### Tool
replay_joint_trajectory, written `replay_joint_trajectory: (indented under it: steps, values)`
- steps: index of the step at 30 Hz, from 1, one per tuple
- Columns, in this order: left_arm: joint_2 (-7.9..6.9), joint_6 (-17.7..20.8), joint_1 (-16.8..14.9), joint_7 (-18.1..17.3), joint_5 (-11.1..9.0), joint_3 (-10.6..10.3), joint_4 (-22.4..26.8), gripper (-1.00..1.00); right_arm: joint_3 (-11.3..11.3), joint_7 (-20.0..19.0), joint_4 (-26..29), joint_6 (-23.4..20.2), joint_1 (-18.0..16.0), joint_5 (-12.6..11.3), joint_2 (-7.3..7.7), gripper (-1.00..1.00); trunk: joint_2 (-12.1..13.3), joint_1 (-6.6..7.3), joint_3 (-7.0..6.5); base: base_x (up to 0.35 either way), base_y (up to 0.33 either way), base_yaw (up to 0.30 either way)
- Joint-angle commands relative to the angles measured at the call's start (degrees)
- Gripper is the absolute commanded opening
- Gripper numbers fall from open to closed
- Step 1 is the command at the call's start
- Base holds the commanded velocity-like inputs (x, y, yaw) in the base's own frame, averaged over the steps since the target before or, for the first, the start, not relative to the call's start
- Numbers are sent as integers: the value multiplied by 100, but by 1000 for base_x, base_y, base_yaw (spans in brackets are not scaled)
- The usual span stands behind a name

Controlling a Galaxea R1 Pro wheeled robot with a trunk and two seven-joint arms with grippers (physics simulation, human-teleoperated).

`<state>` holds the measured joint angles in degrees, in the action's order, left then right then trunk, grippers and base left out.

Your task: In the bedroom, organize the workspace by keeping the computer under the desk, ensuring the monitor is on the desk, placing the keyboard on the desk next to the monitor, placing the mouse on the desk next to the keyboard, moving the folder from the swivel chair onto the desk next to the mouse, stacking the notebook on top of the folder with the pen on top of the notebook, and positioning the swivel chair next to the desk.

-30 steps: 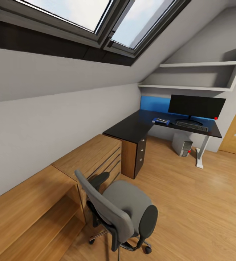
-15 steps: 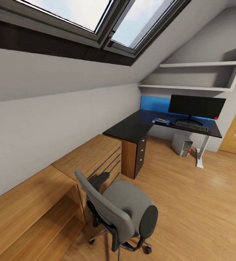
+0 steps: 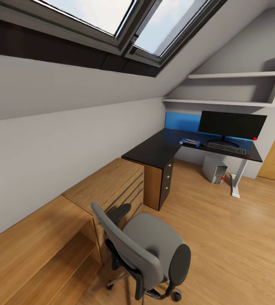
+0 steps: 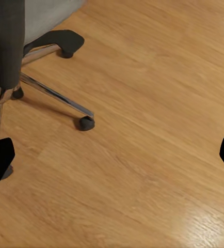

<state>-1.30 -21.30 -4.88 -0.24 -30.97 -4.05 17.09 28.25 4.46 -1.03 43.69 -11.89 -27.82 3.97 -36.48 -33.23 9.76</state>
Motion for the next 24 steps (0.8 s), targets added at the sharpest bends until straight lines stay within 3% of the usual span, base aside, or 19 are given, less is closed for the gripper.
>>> replay_joint_trajectory:
  steps: [1, 13, 24]
  values:
    - [-4, -23, -4, -2, -58, -43, -4, 100, 49, 47, -11, 16, -6, 4, -2, 100, -8, -2, 9, 18, 20, 0]
    - [-2, -23, -4, -2, -58, -43, -4, 100, 49, 45, -11, 9, -6, 4, -3, 100, -8, -2, 9, 6, 13, 0]
    - [6, -23, -4, -2, -58, -43, -4, 100, 49, 42, -11, 8, -6, 4, -2, 100, -8, -2, 9, 57, 123, 0]
